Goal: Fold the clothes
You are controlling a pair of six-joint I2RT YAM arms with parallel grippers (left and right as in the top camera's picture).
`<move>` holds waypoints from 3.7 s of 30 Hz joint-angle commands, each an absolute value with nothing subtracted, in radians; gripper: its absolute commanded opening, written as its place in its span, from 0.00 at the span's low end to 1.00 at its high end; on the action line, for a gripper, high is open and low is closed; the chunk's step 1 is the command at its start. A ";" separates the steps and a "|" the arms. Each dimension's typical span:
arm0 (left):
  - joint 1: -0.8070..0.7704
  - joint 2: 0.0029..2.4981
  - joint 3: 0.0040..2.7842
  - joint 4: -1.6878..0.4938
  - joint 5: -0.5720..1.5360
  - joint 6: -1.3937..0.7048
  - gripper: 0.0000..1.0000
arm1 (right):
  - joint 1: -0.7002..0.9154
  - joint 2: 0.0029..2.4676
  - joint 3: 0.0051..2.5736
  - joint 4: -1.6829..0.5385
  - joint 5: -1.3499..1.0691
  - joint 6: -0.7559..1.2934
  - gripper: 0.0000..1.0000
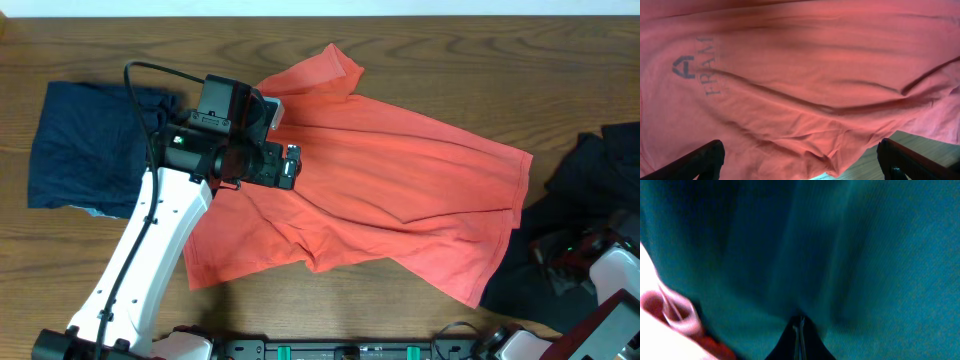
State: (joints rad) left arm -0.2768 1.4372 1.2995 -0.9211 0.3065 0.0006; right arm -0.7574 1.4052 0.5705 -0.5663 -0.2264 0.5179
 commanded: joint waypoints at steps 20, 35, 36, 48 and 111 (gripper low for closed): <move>-0.273 1.431 1.313 -0.941 0.294 0.007 0.98 | -0.803 1.414 0.830 -0.819 -0.297 0.424 0.68; -0.274 1.431 1.313 -0.934 0.294 0.007 0.98 | -0.748 1.417 0.513 -0.498 -0.107 0.566 0.20; -0.273 1.431 1.313 -0.934 0.294 0.007 0.98 | -0.748 1.417 0.513 -0.487 -0.069 0.580 0.14; -0.273 1.431 1.313 -0.934 0.294 0.007 0.98 | -1.024 1.417 0.817 -0.395 -0.031 0.643 0.01; -0.274 1.431 1.313 -0.888 0.294 0.003 0.98 | -0.490 1.924 1.339 0.308 -0.512 0.534 0.60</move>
State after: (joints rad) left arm -0.2768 1.4368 1.2995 -0.8890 0.3069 0.0006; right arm -0.4770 1.9236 1.2930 0.3496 -0.4988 0.5400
